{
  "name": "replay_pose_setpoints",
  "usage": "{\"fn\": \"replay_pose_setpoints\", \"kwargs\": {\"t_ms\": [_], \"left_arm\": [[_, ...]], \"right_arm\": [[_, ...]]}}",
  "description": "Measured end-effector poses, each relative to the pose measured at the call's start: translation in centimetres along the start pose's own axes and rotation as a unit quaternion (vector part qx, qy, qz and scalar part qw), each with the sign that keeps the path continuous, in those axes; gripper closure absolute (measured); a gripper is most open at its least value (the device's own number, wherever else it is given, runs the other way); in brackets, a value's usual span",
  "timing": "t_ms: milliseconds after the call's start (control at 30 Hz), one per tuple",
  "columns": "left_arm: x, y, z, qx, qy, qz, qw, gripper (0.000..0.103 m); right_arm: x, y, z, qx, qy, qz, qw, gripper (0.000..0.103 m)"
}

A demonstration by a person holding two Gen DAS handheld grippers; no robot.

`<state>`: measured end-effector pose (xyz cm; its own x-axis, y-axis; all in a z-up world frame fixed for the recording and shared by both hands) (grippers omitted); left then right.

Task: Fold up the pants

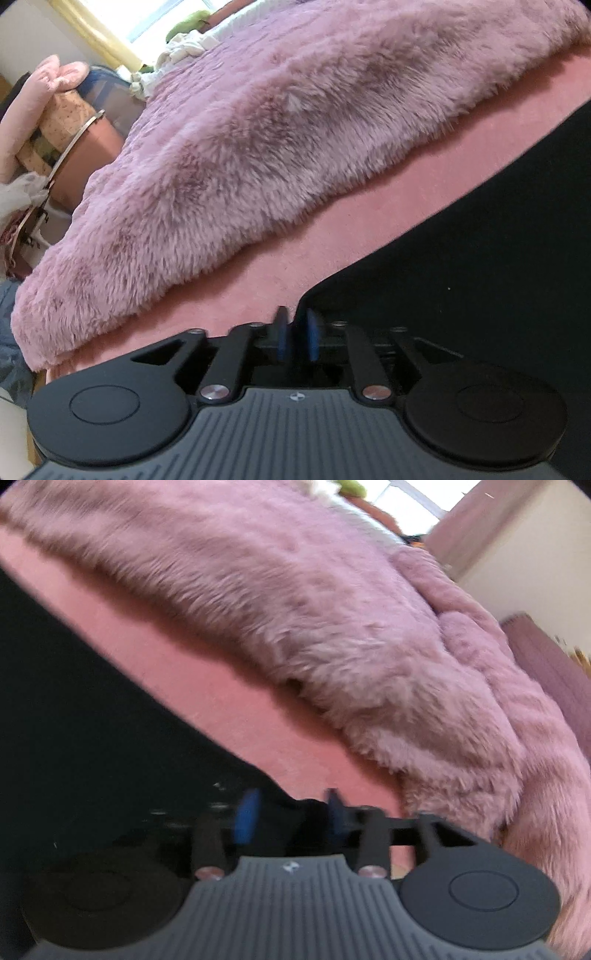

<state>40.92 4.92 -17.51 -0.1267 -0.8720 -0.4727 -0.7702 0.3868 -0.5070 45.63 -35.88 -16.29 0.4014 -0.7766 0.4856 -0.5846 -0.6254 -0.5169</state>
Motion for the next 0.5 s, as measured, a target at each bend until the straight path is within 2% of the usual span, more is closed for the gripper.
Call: {"fn": "replay_pose_setpoints", "kwargs": {"t_ms": [67,167,267,300,367,433,500], "left_arm": [[-0.7,0.1,-1.0,0.009,0.004,-0.020,0.9998,0.069],[-0.9,0.2,-3.5,0.036,0.026,-0.047,0.9979,0.066],[-0.1,0.6,-6.0,0.043,0.074,-0.063,0.9944,0.066],[0.3,0.8,-6.4,0.042,0.091,-0.067,0.9927,0.067],[1.4,1.7,-7.3,0.039,0.117,-0.076,0.9895,0.080],[2.2,2.6,-7.6,0.033,0.129,-0.077,0.9880,0.085],[2.8,3.3,-7.5,0.017,0.137,-0.079,0.9872,0.089]], "right_arm": [[1.1,0.2,-1.2,0.014,-0.004,0.045,0.999,0.044],[2.6,1.2,-3.9,0.028,-0.002,0.129,0.991,0.043],[3.6,3.7,-7.4,0.041,-0.009,0.240,0.970,0.042],[3.9,5.0,-8.6,0.041,-0.013,0.284,0.958,0.042],[4.0,7.8,-10.4,0.039,-0.013,0.361,0.932,0.041],[4.1,11.2,-11.9,0.033,-0.018,0.453,0.891,0.041],[3.9,14.6,-12.4,0.029,-0.040,0.544,0.838,0.041]]}}
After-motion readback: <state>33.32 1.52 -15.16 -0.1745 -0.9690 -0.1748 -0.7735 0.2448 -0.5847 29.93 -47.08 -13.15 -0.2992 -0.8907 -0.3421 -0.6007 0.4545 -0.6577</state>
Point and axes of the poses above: each gripper's, at about its wrist camera, not at the fingertips, and z roughly the way its jaws point, x to its right, y to its underside, the point moved 4 cm from there along z, roughly the way its jaws point, and after that the axes turned 3 degrees about -z, right-handed, at the moved point
